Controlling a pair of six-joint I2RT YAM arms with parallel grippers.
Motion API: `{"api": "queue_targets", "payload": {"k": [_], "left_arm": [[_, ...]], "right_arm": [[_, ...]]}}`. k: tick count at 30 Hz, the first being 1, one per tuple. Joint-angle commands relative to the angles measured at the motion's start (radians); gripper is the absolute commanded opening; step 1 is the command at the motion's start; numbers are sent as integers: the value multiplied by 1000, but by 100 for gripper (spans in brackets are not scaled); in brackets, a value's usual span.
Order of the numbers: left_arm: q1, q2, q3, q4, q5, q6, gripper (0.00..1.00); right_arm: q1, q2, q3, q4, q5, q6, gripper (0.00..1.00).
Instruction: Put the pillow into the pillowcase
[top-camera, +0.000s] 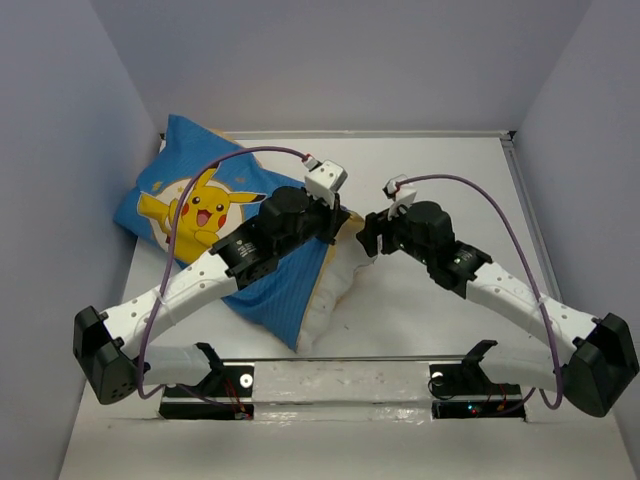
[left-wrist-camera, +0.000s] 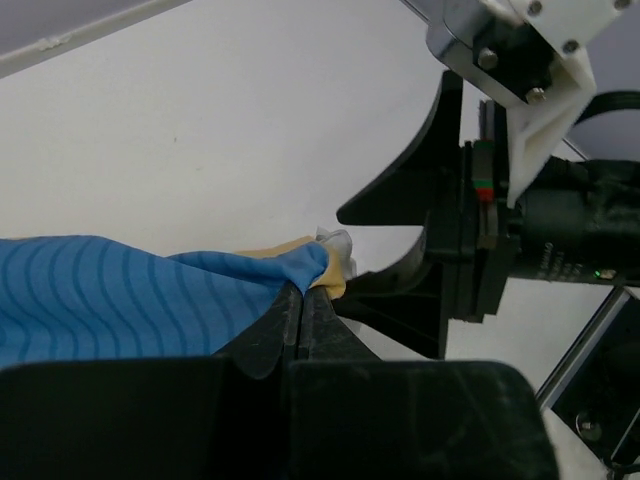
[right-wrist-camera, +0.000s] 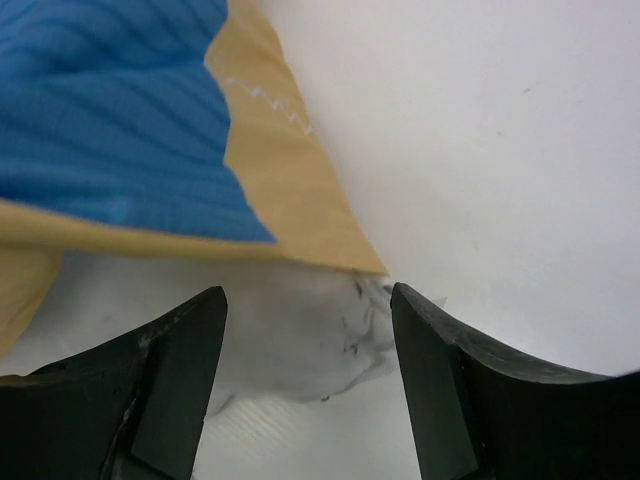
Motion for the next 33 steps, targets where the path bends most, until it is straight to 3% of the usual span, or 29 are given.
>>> {"api": "queue_targets", "payload": {"k": [1, 7, 11, 14, 15, 16, 18, 21, 25, 28, 33], "left_arm": [[-1, -13, 25, 65, 83, -2, 0], [-5, 48, 67, -11, 125, 26, 0], [-8, 66, 86, -21, 103, 26, 0], [-8, 73, 92, -27, 85, 29, 6], [-8, 74, 94, -30, 82, 29, 20], [-10, 71, 95, -34, 76, 24, 29], [-16, 59, 80, -38, 46, 23, 52], [-34, 27, 45, -73, -58, 18, 67], [-96, 2, -1, -114, -145, 6, 72], [-201, -3, -14, -148, -275, -11, 72], [-234, -68, -191, -131, -378, -197, 72]], "right_arm": [[-39, 47, 69, 202, -98, -43, 71], [-50, 162, 135, 215, -254, -106, 65], [-50, 156, 119, 235, -337, -123, 62], [-71, 142, 101, 271, -322, -105, 37], [-83, 147, 101, 273, -307, -93, 24], [-100, 151, 114, 274, -260, -61, 1], [-187, 161, 122, 279, -235, -18, 0], [-322, 165, 118, 294, -163, 73, 0], [-494, 167, 119, 261, -60, 219, 0], [-617, 144, 116, 172, 89, 279, 0], [-627, 54, 12, 146, 59, 312, 0]]}}
